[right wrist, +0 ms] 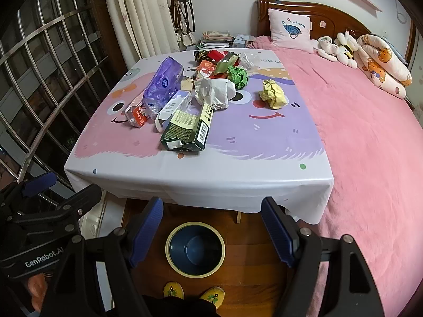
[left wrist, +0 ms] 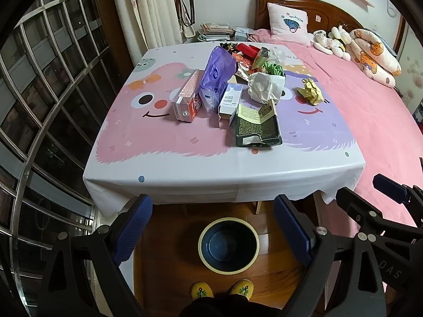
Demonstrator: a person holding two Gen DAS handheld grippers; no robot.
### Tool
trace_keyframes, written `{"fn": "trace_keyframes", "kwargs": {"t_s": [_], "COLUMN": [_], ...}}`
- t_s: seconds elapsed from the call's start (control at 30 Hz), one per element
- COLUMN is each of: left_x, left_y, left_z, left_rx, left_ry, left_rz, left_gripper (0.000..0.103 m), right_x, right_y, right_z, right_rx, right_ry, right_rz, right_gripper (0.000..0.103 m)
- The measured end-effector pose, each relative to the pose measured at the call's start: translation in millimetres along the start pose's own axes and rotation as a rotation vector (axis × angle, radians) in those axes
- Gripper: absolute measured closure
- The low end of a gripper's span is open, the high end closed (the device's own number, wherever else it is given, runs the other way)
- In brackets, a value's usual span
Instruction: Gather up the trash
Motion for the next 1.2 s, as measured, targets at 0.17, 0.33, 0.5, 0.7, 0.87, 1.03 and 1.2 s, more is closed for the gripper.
{"fn": "trace_keyframes", "kwargs": {"t_s": [0.17, 0.33, 0.5, 0.7, 0.87, 1.03, 1.2], "left_x": [-0.3, -0.4, -0.2, 0.9, 0.1, -1.0, -1.0], "left_y": [-1.0, -0.6, -1.1, 1.3, 3.5, 4.5, 6.8], "left_z": [1.1, 1.4, 3.3, 2.8, 0.6, -2.7, -2.5], "left_rx": [-0.002, 0.0, -0.004, -0.016, -0.023, -0.025, -0.027], "left_ry": [-0.001, -0.003, -0.007, -0.019, -0.03, -0.037, -0.032], "left_rz": [0.0, 0.0, 0.003, 0.007, 0.006, 0.003, 0.009], "left_gripper": [0.011, 0.011, 0.011, 0.011, 0.011, 0.011, 0.011], "right_x": [-1.2, 0.4, 2.2, 4.2, 4.9, 3.9, 4.5], "right_y": [2.6, 0.6, -0.8, 4.0, 3.9, 5.2, 5.0], "right_z": [-1.7, 0.4, 1.4, -3.5, -4.1, -6.9, -7.4], "right_rx": [0.0, 0.003, 0.003, -0.004, -0.009, -0.012, -0.006], "right_ry": [0.0, -0.009, -0.024, -0.041, -0.054, -0.059, -0.066], "right_rz": [-0.002, 0.003, 0.011, 0.012, 0.012, 0.004, 0.009], "right_gripper": [0.026, 0.026, 0.027, 0.027, 0.027, 0.027, 0.027]}}
Point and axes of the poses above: each gripper's, at about its wrist camera, not at the fingertips, and x roughly the way its jaws point, z to its left, y to its underside, the point moved 3 cm from there along x, roughly the way its jaws point, and after that the axes turned 6 degrees about z, right-handed, at the moved point
